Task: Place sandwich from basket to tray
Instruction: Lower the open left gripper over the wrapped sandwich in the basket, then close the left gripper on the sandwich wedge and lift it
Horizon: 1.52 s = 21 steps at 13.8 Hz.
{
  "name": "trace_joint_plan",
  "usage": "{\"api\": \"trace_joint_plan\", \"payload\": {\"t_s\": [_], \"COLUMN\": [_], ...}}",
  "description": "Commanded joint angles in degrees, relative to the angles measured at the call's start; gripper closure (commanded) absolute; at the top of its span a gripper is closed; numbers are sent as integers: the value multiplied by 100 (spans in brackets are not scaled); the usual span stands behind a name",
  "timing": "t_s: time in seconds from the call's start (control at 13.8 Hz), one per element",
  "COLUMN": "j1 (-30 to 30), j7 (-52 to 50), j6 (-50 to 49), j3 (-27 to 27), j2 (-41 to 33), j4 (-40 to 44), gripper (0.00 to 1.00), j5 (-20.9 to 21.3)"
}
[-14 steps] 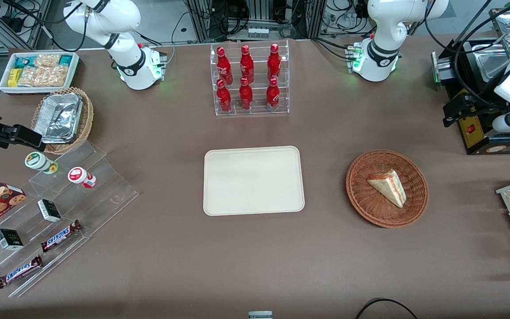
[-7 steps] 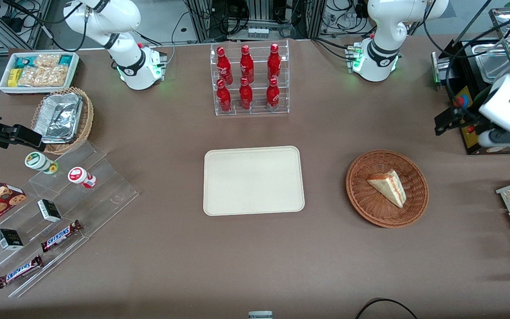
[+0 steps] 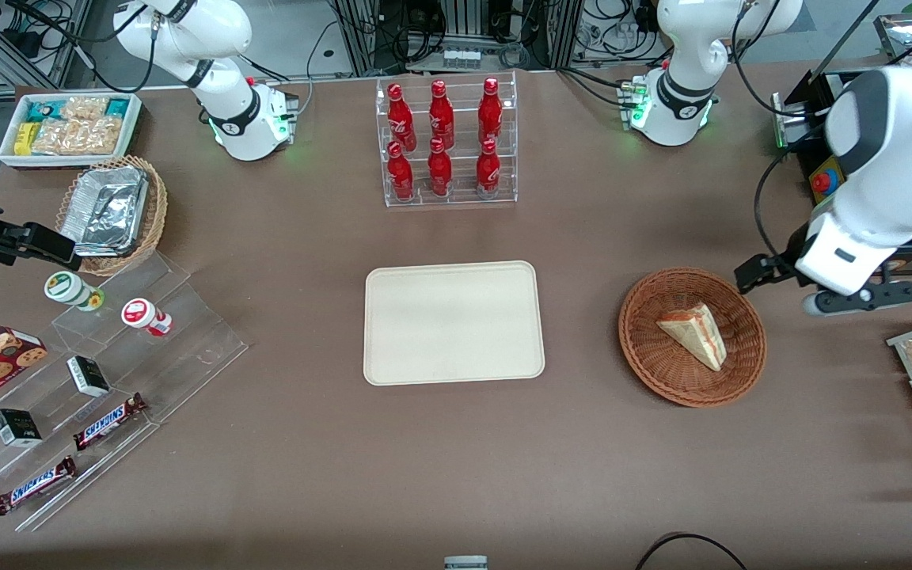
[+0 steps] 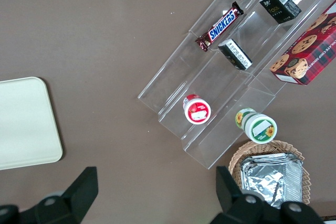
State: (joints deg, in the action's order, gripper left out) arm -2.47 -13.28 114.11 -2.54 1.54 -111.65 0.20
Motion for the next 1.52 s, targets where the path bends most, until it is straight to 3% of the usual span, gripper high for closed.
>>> {"api": "trace_joint_plan", "payload": {"t_s": [0.0,0.29,0.58,1.45], "j1": [-78,-78,-78,-8], "j7": [-401,-1570,-2406,-2363], "j6": [907,1946,2378,2949], "j3": [17,-62,-237,-194], "j2": [-84,126,583,1216], "j4": [-741,-1314,-1368,-1597], "gripper": [0,0,0,0], "j5": [-64,-64,-56,76]}}
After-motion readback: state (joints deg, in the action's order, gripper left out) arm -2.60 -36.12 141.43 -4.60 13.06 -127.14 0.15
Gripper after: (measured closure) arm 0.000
